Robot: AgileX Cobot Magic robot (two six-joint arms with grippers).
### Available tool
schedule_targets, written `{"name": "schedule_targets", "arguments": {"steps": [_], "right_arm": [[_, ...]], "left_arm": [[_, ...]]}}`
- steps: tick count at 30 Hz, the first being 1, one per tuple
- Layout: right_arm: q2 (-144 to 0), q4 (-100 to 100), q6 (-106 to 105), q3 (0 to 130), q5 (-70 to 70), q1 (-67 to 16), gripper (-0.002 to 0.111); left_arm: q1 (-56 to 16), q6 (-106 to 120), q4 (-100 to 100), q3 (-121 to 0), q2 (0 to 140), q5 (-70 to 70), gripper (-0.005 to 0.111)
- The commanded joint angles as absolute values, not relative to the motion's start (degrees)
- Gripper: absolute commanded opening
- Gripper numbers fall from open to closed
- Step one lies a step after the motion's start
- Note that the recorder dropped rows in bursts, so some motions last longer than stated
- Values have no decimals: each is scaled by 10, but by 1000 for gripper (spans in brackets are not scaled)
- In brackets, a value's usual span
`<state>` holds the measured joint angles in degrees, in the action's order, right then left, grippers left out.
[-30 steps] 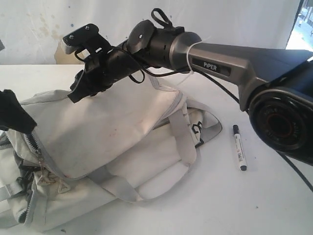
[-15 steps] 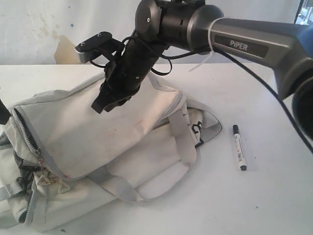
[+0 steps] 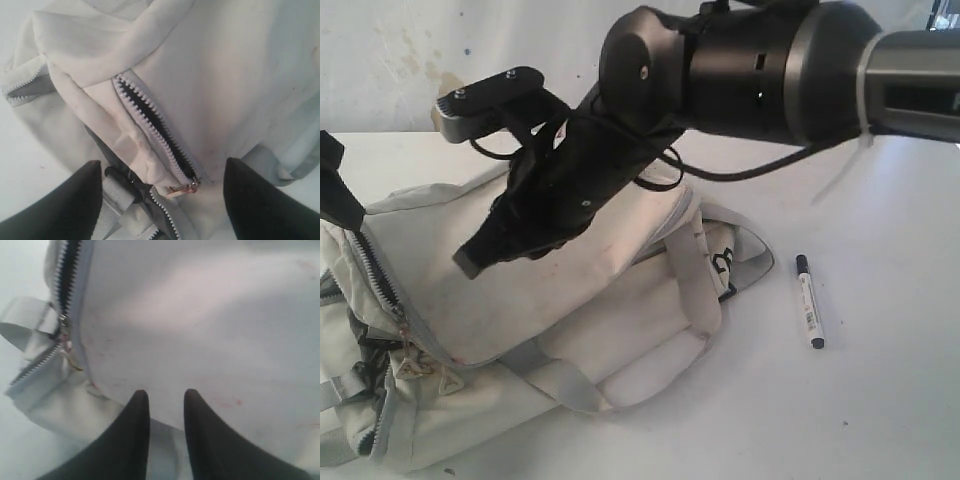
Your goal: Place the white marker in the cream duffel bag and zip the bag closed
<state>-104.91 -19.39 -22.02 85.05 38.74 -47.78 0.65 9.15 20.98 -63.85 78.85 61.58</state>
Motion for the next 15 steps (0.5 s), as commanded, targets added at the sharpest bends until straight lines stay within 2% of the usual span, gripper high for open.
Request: {"name": "schedule_targets", "arguments": {"steps": [1, 8, 15], "right_arm": [[-1046, -202, -51, 838, 380, -515, 26], [-1077, -255, 88, 838, 366, -544, 49], [-1102, -287, 88, 838, 313, -585, 50]], "left_arm": [[6, 89, 222, -639, 794, 606, 75], [6, 89, 218, -638, 794, 595, 75], [6, 88, 218, -638, 794, 595, 75]]}}
